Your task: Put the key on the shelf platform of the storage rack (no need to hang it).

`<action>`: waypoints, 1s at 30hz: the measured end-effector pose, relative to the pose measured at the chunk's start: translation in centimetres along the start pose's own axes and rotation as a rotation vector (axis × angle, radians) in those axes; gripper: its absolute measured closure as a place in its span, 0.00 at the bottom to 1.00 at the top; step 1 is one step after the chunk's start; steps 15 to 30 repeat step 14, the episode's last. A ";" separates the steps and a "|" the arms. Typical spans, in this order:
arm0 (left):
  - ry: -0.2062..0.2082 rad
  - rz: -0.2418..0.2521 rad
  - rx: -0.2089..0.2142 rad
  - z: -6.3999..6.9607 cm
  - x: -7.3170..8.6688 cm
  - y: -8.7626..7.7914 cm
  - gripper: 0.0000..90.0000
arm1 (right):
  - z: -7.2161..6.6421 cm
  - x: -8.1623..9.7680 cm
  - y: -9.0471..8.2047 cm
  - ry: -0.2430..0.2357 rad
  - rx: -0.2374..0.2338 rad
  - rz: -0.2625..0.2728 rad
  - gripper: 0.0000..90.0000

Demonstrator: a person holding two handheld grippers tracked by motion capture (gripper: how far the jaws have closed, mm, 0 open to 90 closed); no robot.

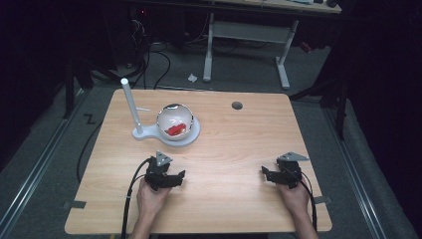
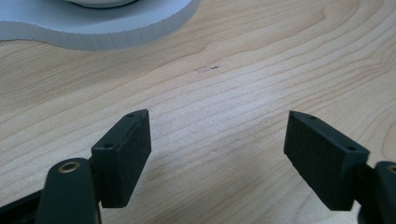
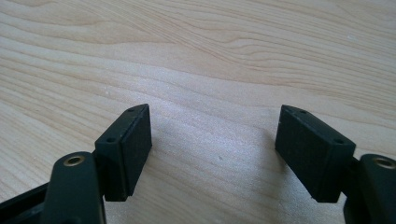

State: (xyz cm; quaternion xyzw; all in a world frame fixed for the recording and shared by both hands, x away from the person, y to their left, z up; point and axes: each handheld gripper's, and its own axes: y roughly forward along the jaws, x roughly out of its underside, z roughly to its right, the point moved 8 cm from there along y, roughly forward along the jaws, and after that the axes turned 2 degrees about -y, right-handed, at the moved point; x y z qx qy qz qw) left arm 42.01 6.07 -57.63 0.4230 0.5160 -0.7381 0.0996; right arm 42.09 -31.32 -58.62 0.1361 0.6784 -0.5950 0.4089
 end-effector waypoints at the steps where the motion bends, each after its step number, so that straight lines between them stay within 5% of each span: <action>1: 0.002 -0.003 -0.003 0.0 0.1 0.1 0.26 | 0.0 0.0 0.0 0.000 0.000 0.000 0.30; 5: 0.025 -0.031 -0.035 -0.2 0.7 0.9 0.25 | 0.0 0.0 0.0 0.000 0.000 0.000 0.30; 10: 0.039 0.005 -0.062 -0.2 0.9 1.0 0.23 | 0.0 0.0 0.0 0.000 0.000 0.000 0.30; 30: 0.035 0.005 -0.064 -0.2 0.9 1.0 0.22 | 0.0 0.0 0.0 0.000 0.000 0.000 0.30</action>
